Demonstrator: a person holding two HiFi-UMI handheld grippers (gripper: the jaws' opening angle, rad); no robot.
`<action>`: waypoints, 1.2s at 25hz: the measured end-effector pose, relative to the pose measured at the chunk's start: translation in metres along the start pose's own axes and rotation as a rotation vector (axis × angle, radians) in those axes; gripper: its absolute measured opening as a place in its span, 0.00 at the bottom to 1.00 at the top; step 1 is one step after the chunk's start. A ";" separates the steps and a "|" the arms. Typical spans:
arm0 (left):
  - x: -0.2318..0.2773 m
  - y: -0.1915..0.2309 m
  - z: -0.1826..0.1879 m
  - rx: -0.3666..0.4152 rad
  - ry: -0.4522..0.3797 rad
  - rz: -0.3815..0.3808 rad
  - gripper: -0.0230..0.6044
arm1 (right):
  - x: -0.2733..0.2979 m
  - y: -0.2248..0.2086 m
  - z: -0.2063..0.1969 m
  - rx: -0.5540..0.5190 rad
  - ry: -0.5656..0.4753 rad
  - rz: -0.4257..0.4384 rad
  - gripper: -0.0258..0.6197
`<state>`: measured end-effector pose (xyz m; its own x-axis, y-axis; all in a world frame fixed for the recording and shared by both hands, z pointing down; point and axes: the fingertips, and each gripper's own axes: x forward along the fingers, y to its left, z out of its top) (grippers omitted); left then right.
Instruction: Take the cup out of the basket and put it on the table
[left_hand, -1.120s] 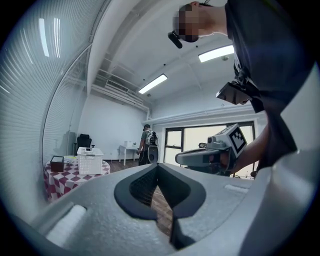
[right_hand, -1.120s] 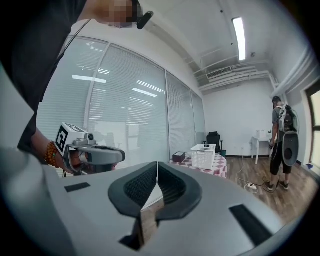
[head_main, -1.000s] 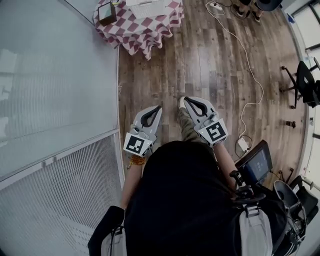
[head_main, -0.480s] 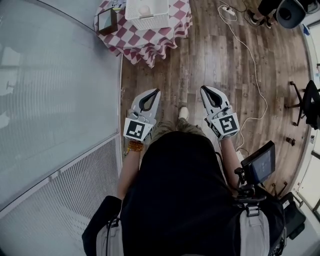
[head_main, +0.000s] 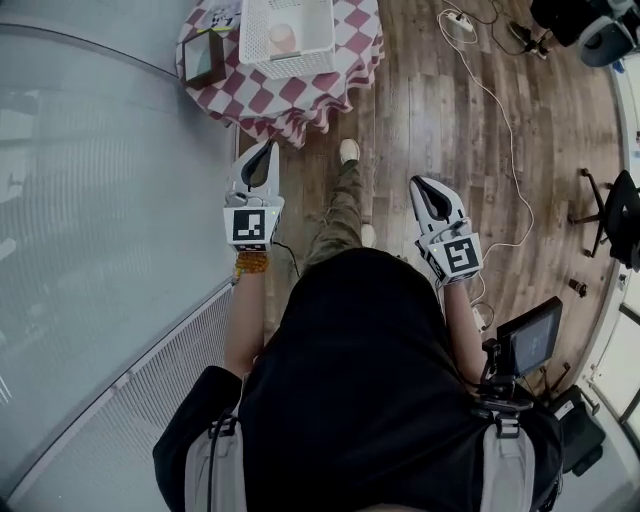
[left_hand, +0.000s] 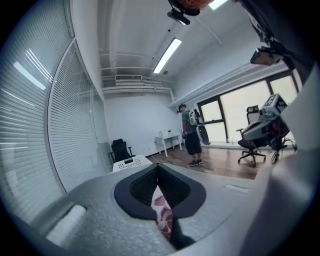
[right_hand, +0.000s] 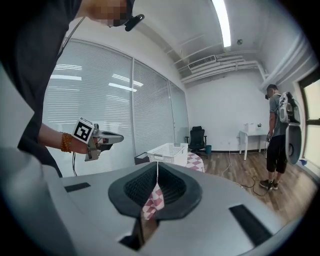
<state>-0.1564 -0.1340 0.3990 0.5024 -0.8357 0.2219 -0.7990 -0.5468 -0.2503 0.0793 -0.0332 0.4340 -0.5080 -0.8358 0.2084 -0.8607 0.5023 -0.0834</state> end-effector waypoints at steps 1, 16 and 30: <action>0.017 0.015 -0.003 0.009 0.009 0.022 0.05 | 0.010 -0.012 0.001 -0.001 0.002 -0.017 0.06; 0.254 0.150 -0.017 0.090 0.203 -0.013 0.13 | 0.195 -0.155 0.078 -0.049 0.119 -0.056 0.06; 0.364 0.148 -0.100 0.234 0.660 -0.316 0.35 | 0.261 -0.222 0.061 0.082 0.141 -0.073 0.06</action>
<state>-0.1251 -0.5139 0.5369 0.3353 -0.4744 0.8140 -0.5224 -0.8126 -0.2584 0.1354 -0.3757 0.4477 -0.4395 -0.8269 0.3509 -0.8978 0.4171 -0.1415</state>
